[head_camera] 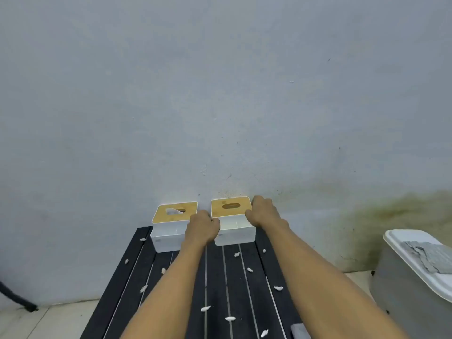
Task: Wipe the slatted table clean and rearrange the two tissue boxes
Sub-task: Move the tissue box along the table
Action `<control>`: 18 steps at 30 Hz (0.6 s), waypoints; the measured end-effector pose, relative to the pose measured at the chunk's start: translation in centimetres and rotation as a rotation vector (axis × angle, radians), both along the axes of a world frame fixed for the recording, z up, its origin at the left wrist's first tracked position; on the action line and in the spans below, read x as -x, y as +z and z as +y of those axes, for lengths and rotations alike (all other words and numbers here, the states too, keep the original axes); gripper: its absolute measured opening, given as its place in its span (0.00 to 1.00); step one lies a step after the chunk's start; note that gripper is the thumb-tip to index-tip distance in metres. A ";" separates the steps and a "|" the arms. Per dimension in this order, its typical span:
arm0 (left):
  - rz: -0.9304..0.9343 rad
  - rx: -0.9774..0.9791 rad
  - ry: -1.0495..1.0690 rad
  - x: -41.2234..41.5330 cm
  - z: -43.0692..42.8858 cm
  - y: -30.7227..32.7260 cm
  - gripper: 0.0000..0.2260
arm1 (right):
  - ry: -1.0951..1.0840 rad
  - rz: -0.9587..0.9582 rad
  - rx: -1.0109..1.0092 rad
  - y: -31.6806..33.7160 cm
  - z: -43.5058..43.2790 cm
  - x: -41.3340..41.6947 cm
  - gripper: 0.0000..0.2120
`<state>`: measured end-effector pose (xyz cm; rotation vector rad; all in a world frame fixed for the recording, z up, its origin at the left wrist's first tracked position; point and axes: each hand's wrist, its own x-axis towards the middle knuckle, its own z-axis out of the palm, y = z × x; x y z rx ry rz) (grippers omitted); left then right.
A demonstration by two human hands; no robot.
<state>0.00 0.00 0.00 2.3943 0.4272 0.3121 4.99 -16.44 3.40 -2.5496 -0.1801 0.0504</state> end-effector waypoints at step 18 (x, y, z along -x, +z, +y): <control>0.027 0.315 0.098 -9.4 1.9 -11.3 0.16 | -0.155 0.118 -0.189 -11.2 1.4 -8.0 0.15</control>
